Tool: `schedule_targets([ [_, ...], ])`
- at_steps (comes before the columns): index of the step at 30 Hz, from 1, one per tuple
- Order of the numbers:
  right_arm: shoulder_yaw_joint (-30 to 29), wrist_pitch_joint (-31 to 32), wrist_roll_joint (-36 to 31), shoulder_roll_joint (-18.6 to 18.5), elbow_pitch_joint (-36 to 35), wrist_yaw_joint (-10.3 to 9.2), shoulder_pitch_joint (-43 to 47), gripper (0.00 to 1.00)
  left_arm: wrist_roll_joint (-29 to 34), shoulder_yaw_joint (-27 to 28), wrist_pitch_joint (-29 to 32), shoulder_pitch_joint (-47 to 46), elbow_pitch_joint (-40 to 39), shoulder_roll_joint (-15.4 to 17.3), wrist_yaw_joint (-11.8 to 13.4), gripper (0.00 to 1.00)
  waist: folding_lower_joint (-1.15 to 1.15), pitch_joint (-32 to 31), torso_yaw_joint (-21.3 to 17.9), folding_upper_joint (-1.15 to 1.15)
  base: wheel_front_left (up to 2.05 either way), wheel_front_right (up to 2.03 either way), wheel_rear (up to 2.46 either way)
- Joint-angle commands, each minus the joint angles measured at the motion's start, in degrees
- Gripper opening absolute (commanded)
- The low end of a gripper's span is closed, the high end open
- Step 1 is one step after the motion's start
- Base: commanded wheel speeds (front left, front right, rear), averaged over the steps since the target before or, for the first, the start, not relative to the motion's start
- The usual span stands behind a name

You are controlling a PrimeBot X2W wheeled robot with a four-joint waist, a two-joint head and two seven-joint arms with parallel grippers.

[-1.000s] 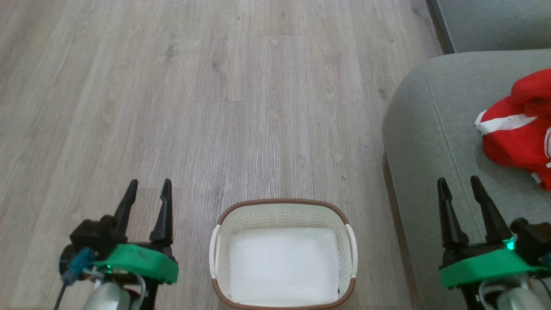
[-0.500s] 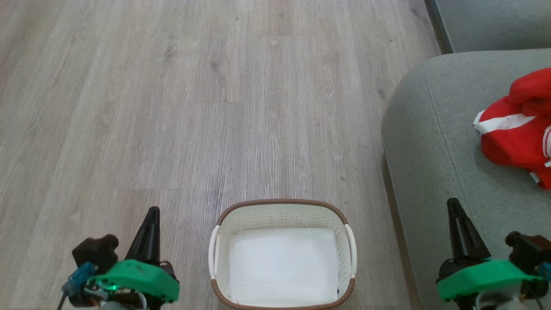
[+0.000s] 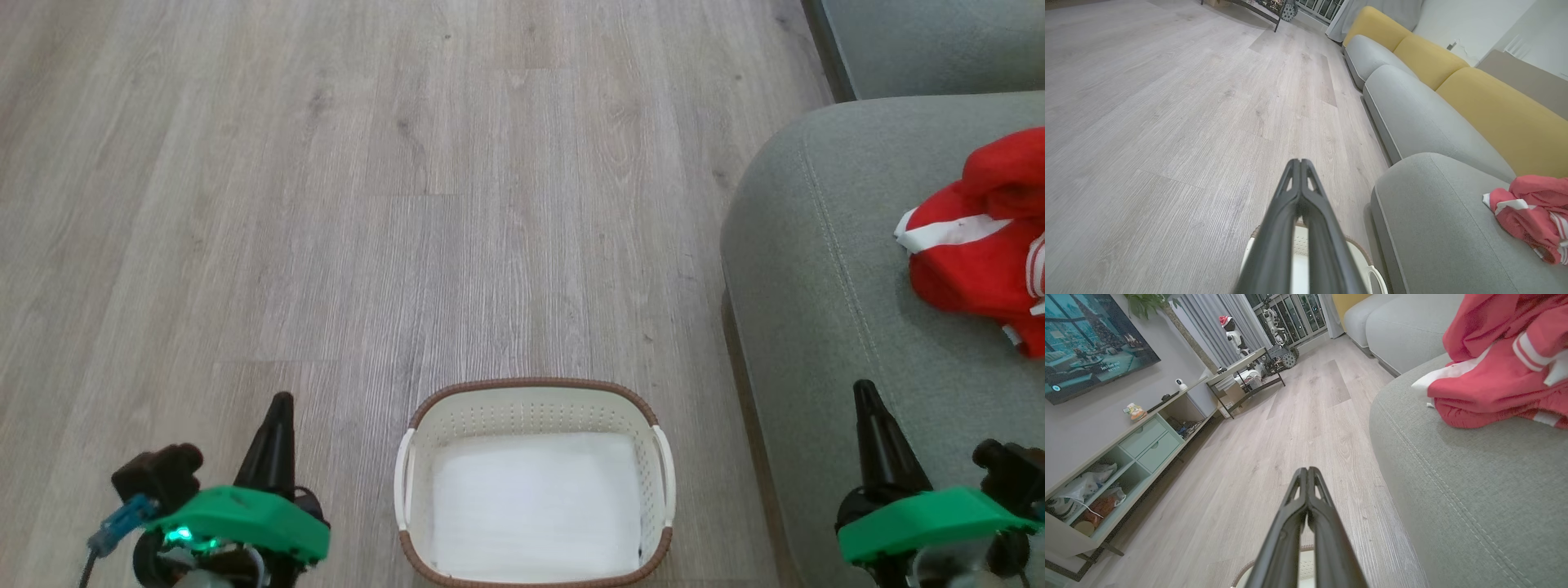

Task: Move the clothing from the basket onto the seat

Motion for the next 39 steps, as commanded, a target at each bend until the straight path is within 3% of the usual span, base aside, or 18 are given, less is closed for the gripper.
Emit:
schedule_targets([
  [1,-0.39,0.26,1.51,0.01,-1.48,0.0,-2.9,0.0,-1.26,1.78,0.28,-3.02,-1.68,0.19,-0.46,0.0,0.0,0.0,-0.02,0.0,0.0,0.0,0.0],
  [39,-2.08,6.07,23.87,1.1,1.41,-0.01,-6.12,0.0,-22.27,8.22,6.56,-4.12,-1.26,-2.12,-3.25,0.0,0.0,-0.19,-0.66,0.0,0.0,0.0,0.0],
])
